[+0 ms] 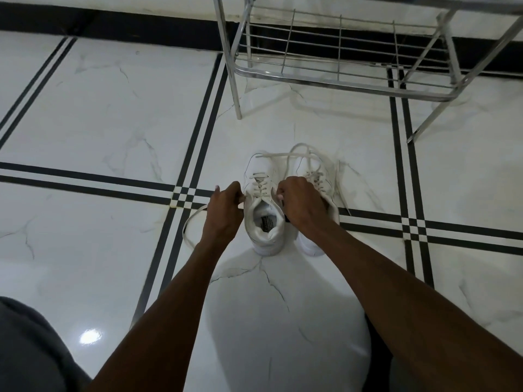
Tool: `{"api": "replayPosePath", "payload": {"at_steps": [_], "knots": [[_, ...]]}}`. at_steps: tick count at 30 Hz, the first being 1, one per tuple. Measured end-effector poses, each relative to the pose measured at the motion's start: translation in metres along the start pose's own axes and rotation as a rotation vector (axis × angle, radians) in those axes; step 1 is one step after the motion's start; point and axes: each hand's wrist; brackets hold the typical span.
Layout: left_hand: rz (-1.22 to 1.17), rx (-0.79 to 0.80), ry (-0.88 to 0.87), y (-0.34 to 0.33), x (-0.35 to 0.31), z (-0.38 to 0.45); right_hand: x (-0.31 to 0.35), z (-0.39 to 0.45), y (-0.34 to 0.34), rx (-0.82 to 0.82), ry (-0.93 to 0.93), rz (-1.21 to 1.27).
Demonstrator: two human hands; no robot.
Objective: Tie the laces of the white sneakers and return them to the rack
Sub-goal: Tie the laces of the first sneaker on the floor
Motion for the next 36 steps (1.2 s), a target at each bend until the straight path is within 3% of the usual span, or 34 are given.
{"api": "replayPosePath", "payload": {"at_steps": [10, 17, 23, 28, 32, 36], "knots": [[-0.167, 0.004, 0.117, 0.001, -0.001, -0.008, -0.006, -0.005, -0.001, -0.023, 0.048, 0.191], [-0.152, 0.092, 0.091, 0.014, 0.005, -0.006, -0.008, 0.007, 0.006, 0.109, 0.098, 0.187], [-0.488, 0.205, 0.136, 0.047, -0.016, -0.002, -0.009, 0.01, 0.044, 0.1, 0.039, 0.327], [-0.755, 0.179, 0.09, 0.061, -0.04, 0.01, 0.008, 0.005, 0.066, 0.048, 0.102, 0.701], [-0.769, 0.16, 0.045, 0.048, -0.057, 0.014, 0.018, 0.001, 0.059, 0.181, 0.101, 1.118], [-0.75, 0.143, 0.022, 0.036, -0.052, 0.018, 0.018, 0.003, 0.044, 0.171, 0.07, 1.161]]}}
Point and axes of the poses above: each hand's wrist, its own z-axis towards the middle knuckle, its own y-axis out of the back of the hand, x = y × z, and after that the axes turned 11 degrees about x, right-handed
